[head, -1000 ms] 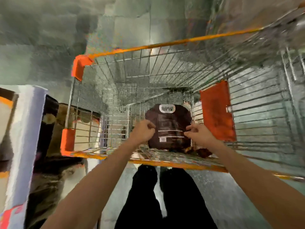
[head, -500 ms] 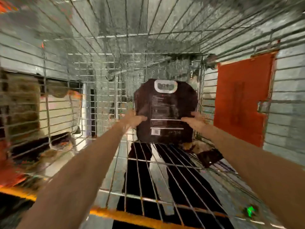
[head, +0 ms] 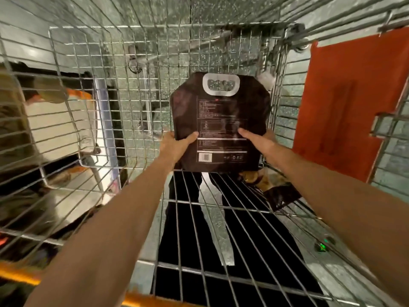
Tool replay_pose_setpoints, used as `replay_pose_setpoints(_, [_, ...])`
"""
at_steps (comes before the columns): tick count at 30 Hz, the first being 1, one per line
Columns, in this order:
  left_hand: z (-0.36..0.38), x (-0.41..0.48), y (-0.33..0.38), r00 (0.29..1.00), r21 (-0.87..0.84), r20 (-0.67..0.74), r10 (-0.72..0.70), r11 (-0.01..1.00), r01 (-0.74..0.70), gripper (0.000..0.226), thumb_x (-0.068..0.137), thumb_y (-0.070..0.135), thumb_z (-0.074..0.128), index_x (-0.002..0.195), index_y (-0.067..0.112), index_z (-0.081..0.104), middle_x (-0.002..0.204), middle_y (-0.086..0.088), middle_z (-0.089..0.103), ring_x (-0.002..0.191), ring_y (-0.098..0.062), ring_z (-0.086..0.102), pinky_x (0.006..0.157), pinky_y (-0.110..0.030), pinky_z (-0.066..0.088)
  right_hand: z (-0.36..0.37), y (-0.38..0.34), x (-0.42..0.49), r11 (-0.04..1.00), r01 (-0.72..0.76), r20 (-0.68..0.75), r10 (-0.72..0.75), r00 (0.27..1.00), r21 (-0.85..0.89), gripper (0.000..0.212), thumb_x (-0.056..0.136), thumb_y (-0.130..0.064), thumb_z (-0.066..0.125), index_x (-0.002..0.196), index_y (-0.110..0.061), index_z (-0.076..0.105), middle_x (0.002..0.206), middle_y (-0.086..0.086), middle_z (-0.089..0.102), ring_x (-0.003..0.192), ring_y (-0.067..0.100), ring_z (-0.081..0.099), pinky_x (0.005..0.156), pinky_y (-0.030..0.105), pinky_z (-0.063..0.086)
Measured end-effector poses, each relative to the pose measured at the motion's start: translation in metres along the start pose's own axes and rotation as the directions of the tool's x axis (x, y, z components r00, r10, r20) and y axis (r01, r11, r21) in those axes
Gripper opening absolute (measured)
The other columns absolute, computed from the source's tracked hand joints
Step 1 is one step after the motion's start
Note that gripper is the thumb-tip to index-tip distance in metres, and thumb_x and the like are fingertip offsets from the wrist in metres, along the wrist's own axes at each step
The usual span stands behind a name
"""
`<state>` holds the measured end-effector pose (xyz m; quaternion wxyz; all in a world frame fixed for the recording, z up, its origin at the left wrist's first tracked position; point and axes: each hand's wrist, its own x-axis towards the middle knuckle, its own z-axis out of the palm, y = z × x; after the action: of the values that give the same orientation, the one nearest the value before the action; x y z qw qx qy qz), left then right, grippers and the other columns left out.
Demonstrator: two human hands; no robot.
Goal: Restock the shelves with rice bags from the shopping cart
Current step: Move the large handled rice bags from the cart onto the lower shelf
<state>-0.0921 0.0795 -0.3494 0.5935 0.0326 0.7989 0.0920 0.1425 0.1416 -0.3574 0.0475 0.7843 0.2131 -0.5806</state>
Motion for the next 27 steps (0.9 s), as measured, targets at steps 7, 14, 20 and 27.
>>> replay_pose_setpoints(7, [-0.003, 0.002, 0.007, 0.988, -0.039, 0.146, -0.042, 0.998, 0.048, 0.034, 0.079, 0.034, 0.081, 0.105, 0.015, 0.069, 0.109, -0.003, 0.071, 0.071, -0.007, 0.066, 0.054, -0.012, 0.051, 0.0, -0.001, 0.0, 0.996, 0.088, 0.045, -0.089, 0.995, 0.034, 0.065, 0.071, -0.037, 0.085, 0.128, -0.023, 0.06, 0.11, -0.007, 0.066, 0.106, 0.014, 0.063, 0.09, 0.026, 0.049])
replay_pose_setpoints(14, [-0.02, -0.007, 0.025, 0.916, 0.034, 0.398, -0.05, 0.999, 0.04, 0.03, 0.085, 0.047, 0.07, 0.103, 0.024, 0.064, 0.096, 0.015, 0.072, 0.083, 0.002, 0.069, 0.079, -0.02, 0.046, -0.008, 0.006, -0.007, 0.979, 0.175, 0.095, -0.185, 0.978, 0.107, 0.059, 0.075, -0.025, 0.083, 0.129, -0.023, 0.059, 0.112, -0.005, 0.068, 0.106, 0.017, 0.065, 0.095, 0.037, 0.053])
replay_pose_setpoints(20, [-0.021, -0.005, 0.036, 0.895, 0.014, 0.444, -0.037, 0.999, 0.035, 0.089, 0.043, 0.065, 0.09, 0.116, 0.019, 0.067, 0.108, 0.002, 0.076, 0.111, -0.02, 0.067, 0.108, -0.041, 0.043, -0.007, 0.002, -0.012, 0.972, 0.211, 0.108, -0.222, 0.969, 0.107, 0.06, 0.081, -0.031, 0.078, 0.135, -0.019, 0.055, 0.12, -0.002, 0.068, 0.108, 0.017, 0.064, 0.098, 0.039, 0.051])
replay_pose_setpoints(27, [-0.03, -0.013, 0.036, 0.917, -0.026, 0.4, -0.007, 0.999, 0.019, 0.108, 0.042, 0.068, 0.09, 0.13, 0.013, 0.059, 0.122, -0.006, 0.07, 0.118, -0.021, 0.061, 0.115, -0.05, 0.032, 0.001, -0.022, -0.028, 0.945, 0.317, 0.026, -0.319, 0.947, 0.079, 0.062, 0.076, -0.022, 0.082, 0.131, -0.019, 0.054, 0.113, -0.006, 0.067, 0.106, 0.015, 0.064, 0.093, 0.032, 0.051])
